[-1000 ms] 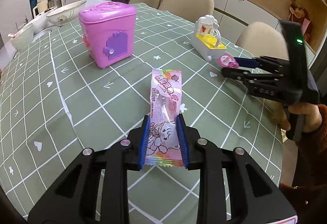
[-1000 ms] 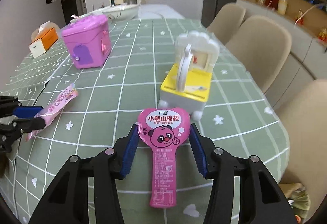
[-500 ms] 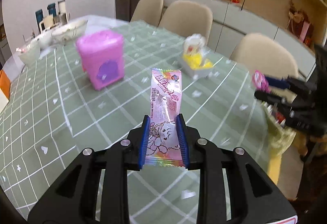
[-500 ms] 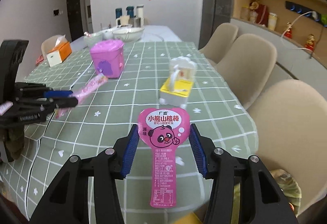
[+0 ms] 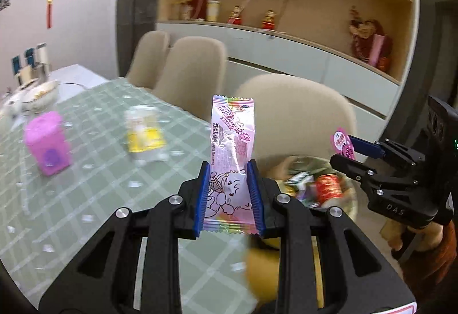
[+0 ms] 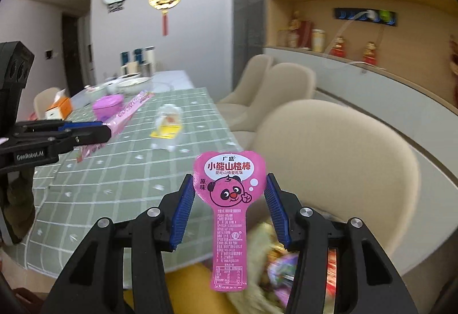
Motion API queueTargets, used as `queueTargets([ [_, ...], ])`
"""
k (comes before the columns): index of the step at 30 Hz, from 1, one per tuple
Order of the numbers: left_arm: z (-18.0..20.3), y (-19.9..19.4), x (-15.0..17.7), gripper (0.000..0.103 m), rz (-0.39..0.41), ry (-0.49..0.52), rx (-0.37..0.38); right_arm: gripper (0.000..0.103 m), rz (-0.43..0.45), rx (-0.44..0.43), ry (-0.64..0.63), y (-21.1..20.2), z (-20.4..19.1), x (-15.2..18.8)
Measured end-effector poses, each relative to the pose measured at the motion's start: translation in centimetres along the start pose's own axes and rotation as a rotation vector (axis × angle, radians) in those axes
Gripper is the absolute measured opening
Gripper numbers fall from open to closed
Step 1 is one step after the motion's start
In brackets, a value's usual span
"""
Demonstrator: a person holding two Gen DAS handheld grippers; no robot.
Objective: Collect trash
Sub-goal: 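Carry the pink wrapper and pink lollipop over the trash bag and release both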
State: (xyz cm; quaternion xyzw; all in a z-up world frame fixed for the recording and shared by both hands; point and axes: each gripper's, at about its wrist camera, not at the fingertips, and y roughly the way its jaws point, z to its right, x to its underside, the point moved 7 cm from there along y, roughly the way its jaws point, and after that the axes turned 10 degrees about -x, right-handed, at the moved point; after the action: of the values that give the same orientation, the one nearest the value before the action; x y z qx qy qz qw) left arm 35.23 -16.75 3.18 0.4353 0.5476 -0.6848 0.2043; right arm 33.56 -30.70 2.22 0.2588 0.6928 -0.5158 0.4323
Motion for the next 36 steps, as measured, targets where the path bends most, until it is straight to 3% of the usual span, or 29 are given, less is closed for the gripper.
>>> queueTargets([
  [5,5.6,2.7,1.3,0.025,-0.046,-0.012,0.09,0.047,0.018,0.088,0.047,-3.6,4.8,1.9],
  [12,13.2,8.9,5.6,0.025,-0.186,0.019,0.23,0.047,0.015,0.138,0.158,-5.7,10.3,4.5],
  [19,15.4,15.0,9.0,0.025,-0.286,0.006,0.259,0.047,0.007,0.171,0.236,-5.6,13.8,6.5],
  [22,16.0,17.4,10.0,0.025,-0.338,0.021,0.239,0.047,0.004,0.171,0.271,-5.0,15.2,7.2],
  [27,17.7,19.8,9.5,0.027,-0.332,0.033,0.242,0.047,-0.022,0.175,0.295,-3.7,16.2,8.3],
  [30,18.1,20.2,9.0,0.038,-0.308,0.043,0.253,0.047,-0.036,0.174,0.305,-2.8,16.6,8.8],
  [36,17.3,18.0,8.4,0.046,-0.275,0.047,0.227,0.047,-0.052,0.161,0.314,-1.4,16.5,9.2],
])
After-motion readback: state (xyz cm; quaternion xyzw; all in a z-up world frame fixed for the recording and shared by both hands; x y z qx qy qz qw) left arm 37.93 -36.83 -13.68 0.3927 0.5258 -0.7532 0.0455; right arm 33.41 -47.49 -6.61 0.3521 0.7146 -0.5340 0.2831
